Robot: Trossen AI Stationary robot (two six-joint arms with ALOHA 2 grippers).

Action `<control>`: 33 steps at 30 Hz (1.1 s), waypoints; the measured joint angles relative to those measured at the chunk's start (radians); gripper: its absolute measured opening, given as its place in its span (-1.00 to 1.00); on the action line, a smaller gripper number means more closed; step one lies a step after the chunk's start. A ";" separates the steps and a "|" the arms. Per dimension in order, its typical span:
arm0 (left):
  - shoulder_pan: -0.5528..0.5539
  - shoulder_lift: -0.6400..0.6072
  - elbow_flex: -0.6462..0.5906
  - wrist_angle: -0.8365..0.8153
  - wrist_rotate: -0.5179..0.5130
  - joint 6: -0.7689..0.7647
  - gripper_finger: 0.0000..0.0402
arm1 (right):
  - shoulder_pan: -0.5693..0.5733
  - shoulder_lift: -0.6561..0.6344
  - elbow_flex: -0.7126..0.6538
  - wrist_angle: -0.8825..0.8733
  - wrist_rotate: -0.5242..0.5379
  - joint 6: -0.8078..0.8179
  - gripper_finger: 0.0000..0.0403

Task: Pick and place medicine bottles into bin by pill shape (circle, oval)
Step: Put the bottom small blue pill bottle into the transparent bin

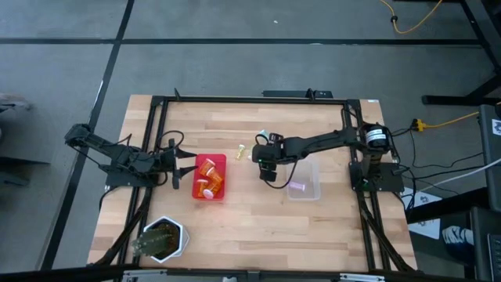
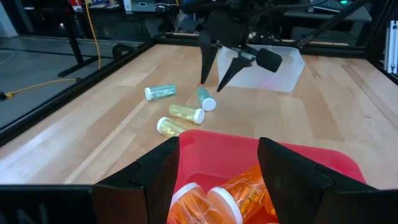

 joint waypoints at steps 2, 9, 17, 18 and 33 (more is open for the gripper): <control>0.000 0.000 0.000 0.000 0.000 0.000 0.05 | -0.008 0.005 0.000 0.011 -0.001 -0.043 -0.19; 0.000 0.000 0.000 0.000 0.000 0.000 0.05 | -0.040 0.013 0.000 0.020 -0.078 -0.138 -0.19; 0.000 0.000 0.000 0.000 -0.001 0.000 0.05 | -0.069 0.027 0.000 0.035 -0.141 -0.194 -0.19; 0.000 0.000 0.000 0.000 -0.002 0.000 0.05 | -0.072 0.032 0.000 0.034 -0.147 -0.195 -0.19; 0.000 0.000 0.000 -0.001 -0.002 0.000 0.05 | -0.088 0.035 -0.026 0.094 -0.171 -0.273 -0.19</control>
